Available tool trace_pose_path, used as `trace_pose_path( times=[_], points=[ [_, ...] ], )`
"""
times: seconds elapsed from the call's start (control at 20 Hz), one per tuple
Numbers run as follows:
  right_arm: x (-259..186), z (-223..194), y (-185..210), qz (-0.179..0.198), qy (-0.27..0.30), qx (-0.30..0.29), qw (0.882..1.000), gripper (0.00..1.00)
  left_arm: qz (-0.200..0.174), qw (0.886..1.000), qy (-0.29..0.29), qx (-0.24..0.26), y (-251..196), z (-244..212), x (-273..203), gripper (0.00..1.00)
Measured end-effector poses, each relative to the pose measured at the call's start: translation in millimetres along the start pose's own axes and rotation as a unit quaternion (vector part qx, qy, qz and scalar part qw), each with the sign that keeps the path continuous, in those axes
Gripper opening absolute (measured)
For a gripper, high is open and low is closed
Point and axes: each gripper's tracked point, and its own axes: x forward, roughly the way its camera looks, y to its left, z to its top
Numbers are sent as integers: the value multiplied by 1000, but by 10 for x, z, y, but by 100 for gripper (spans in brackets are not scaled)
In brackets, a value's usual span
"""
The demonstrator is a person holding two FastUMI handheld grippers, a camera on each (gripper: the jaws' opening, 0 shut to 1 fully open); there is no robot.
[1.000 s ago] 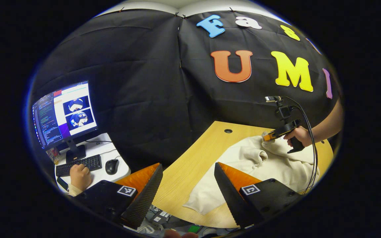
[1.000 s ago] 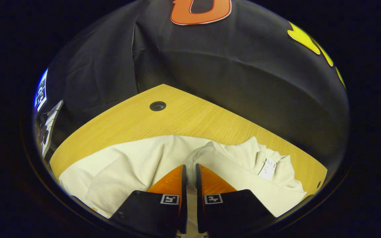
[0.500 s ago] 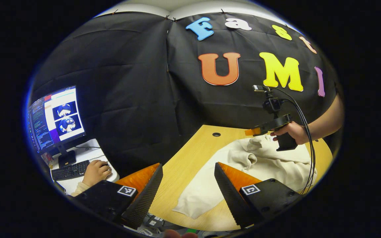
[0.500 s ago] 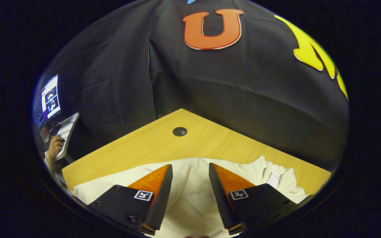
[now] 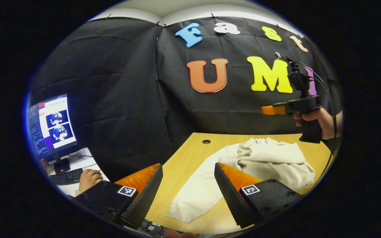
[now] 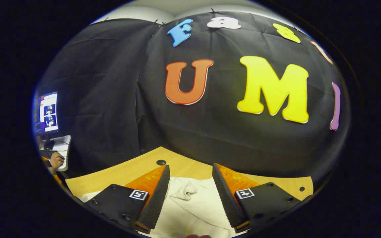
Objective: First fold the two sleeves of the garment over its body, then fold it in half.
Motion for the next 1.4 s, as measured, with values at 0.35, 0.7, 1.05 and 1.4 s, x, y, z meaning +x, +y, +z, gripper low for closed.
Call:
trace_pose_path(
  times=[0.35, 0.7, 1.05, 1.4],
  points=[
    [-1298, 202, -57, -29, -47, 25, 998, 83, -55, 998, 9, 24, -128, -153, 101, 99],
    [-1823, 97, -158, -39, -31, -1, 999, 84, -104, 986, 98, 81, 116, -999, 22, 99],
    [-1887, -238, -368, -62, 24, 5, 998, 84, -129, 972, 178, 81, 275, -1863, 97, 100],
    [-1867, -222, -272, -47, 36, -26, 998, 84, -126, 964, 215, 88, 321, -2144, 224, 100]
  ],
)
